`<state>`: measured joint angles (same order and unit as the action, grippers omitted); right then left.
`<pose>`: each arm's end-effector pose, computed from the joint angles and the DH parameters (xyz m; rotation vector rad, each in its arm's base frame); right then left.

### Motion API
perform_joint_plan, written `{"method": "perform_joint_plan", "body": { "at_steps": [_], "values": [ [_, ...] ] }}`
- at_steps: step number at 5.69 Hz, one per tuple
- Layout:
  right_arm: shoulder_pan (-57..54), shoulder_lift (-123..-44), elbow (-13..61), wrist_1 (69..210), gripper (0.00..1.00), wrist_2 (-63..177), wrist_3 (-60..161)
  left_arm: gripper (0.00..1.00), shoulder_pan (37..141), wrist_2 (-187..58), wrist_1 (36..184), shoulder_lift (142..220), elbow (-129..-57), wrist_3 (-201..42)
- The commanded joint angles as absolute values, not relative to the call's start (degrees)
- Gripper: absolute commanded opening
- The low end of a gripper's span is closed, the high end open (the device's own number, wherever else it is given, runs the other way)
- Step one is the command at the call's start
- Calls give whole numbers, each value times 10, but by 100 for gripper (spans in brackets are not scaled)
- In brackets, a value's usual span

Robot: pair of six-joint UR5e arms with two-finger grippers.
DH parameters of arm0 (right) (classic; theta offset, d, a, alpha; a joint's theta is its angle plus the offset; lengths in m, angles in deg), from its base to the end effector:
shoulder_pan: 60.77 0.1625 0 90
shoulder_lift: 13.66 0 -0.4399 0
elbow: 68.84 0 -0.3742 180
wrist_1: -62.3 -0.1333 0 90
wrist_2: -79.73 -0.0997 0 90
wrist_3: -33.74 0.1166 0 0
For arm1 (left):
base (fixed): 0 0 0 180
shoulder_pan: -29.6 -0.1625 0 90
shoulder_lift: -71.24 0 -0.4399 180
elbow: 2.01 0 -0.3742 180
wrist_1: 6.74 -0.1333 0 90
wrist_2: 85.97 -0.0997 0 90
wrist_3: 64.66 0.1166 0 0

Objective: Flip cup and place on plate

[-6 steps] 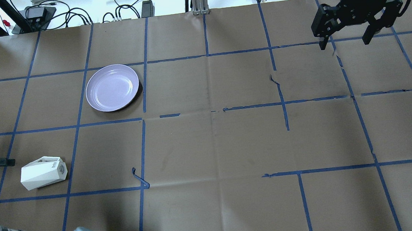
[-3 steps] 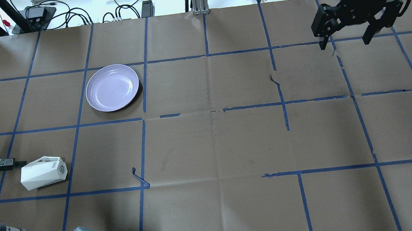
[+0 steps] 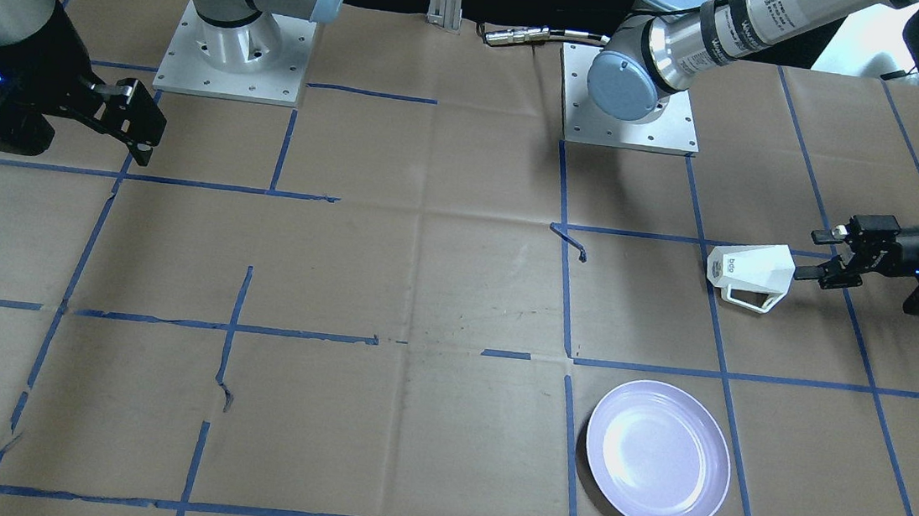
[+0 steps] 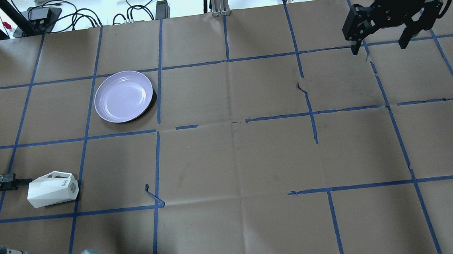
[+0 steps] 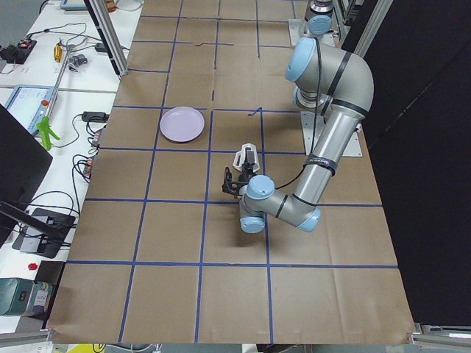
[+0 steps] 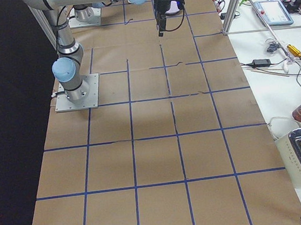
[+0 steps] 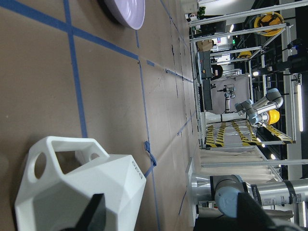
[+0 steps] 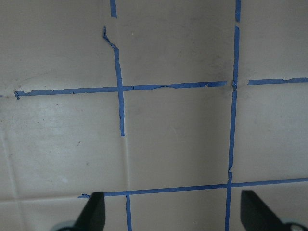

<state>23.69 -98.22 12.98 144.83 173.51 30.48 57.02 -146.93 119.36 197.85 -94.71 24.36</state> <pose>0.0762 -0.5150 0.4941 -0.0571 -3.0787 -0.1346 0.3371 -0.3888 0.1564 -0.0594 -1.7932 0.1081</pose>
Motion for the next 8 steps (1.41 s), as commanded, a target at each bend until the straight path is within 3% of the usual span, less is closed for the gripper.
{"method": "perform_joint_plan", "body": {
  "at_steps": [1,7,8],
  "values": [
    [237,-982,130,1448,100,1735,305,95,570,-1470,1195,2003,-946,245],
    [237,-982,130,1449,100,1735,305,93,570,-1471,1210,2021,-953,246],
    [237,-982,130,1448,100,1735,305,81,570,-1472,1210,2021,-954,247]
  ]
}}
